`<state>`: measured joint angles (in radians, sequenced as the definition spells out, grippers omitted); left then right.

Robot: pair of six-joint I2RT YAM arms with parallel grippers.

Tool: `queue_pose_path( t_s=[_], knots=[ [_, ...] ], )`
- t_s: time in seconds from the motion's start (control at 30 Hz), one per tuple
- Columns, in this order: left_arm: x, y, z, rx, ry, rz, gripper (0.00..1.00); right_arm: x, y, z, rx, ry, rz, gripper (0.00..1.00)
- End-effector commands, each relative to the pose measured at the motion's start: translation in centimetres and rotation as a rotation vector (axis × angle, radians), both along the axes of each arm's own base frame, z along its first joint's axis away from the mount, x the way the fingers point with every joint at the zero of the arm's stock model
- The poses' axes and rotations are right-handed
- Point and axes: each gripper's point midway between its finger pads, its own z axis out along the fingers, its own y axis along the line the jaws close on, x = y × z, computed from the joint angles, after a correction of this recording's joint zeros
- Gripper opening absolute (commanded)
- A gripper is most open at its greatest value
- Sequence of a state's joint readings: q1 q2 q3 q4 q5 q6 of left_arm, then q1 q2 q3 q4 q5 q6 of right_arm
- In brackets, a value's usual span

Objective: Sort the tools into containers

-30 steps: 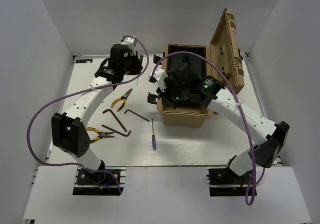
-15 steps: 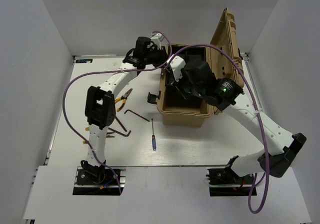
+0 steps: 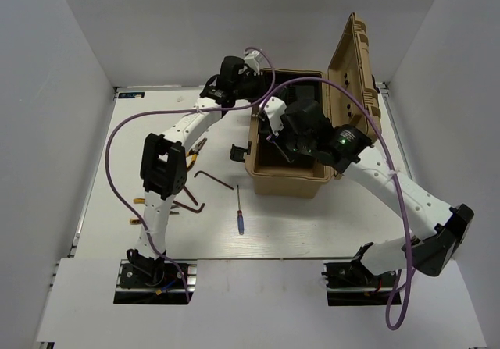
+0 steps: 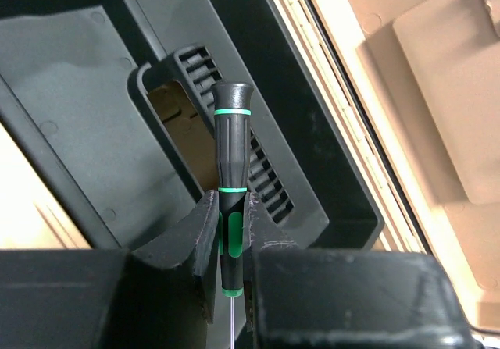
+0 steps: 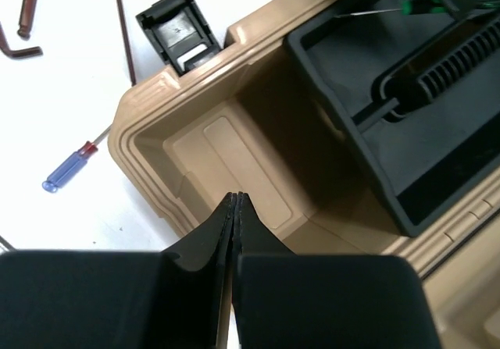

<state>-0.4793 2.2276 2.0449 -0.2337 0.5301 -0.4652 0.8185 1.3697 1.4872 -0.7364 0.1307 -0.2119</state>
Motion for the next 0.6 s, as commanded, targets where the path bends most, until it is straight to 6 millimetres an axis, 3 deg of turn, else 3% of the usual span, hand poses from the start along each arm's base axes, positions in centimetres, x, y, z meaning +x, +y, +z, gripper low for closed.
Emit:
queue_pose_path(
  t_s=[0.0,0.13,0.3,0.37,0.43,0.57],
  knots=[
    [0.3,-0.2,1.8,-0.007,-0.016,0.029,0.23,0.0,0.9,0.2,0.041,0.012,0.018,0.00],
    [1.1,0.7,1.2,0.034,-0.001,0.102,0.29,-0.2,1.0,0.2,0.043,0.021,0.023,0.00],
    [1.5,1.4,0.4,0.064,0.025,0.153,0.53,-0.1,0.9,-0.1,0.041,0.030,0.019,0.02],
    [1.6,1.6,0.1,0.072,0.037,0.176,0.64,-0.2,0.9,-0.3,0.040,0.043,0.023,0.08],
    [1.2,1.2,0.8,0.066,0.028,0.167,0.75,-0.5,1.1,-0.8,0.037,0.064,0.040,0.12],
    [0.5,2.2,4.5,0.062,-0.035,0.189,0.78,-3.9,2.8,-1.8,0.062,0.187,0.221,0.17]
  ],
)
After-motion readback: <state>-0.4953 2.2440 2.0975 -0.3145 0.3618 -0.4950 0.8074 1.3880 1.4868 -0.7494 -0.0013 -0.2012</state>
